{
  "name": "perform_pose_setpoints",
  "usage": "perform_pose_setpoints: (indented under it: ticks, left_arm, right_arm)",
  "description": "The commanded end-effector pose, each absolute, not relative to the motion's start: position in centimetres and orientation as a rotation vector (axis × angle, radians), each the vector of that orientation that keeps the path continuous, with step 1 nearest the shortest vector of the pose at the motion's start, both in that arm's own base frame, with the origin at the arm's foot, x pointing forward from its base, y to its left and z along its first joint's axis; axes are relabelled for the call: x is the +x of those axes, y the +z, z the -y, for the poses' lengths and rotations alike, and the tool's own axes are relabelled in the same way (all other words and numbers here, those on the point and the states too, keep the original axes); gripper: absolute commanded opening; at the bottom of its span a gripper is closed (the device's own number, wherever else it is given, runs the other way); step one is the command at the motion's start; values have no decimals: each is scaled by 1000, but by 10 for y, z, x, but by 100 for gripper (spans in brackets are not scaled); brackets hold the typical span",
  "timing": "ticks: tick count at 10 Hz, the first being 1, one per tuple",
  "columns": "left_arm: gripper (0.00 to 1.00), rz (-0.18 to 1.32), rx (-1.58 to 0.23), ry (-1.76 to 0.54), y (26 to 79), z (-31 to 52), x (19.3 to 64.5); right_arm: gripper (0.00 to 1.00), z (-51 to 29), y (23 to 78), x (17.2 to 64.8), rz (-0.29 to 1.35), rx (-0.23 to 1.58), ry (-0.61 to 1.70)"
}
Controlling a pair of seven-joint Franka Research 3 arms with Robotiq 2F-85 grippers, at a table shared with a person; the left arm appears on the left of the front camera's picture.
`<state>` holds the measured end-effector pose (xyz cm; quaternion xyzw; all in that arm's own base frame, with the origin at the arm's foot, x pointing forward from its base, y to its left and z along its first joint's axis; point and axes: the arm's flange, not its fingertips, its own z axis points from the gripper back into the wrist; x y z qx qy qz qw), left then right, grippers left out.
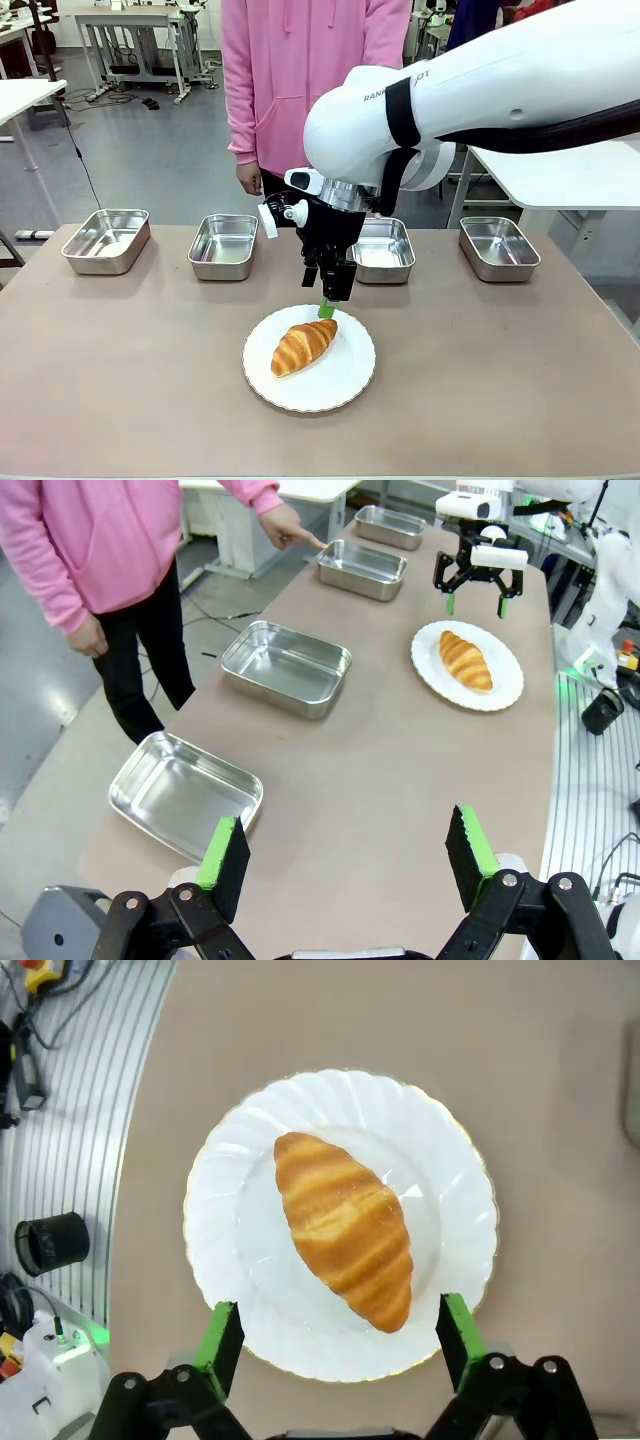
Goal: Place the bread in the container.
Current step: Place the Butter Roll into the Airtight Container indicated by the human.
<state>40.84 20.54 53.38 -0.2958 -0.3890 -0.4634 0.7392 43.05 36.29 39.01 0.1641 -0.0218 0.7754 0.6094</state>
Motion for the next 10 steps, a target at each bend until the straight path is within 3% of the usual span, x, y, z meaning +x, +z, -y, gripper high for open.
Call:
perform_pose_setpoints:
  ticks: [1, 5, 10]
  left_arm:
    - [100, 867, -644, -1032, 535, -206, 407]
    - [100, 867, -644, -1032, 535, -206, 407]
    - [100, 867, -644, -1032, 535, -206, 407]
  right_arm:
    - [100, -351, 405, 430, 74, 349, 1744]
    - [100, -370, 376, 415, 122, 323, 1882]
    - [100, -379, 341, 396, 72, 226, 2075]
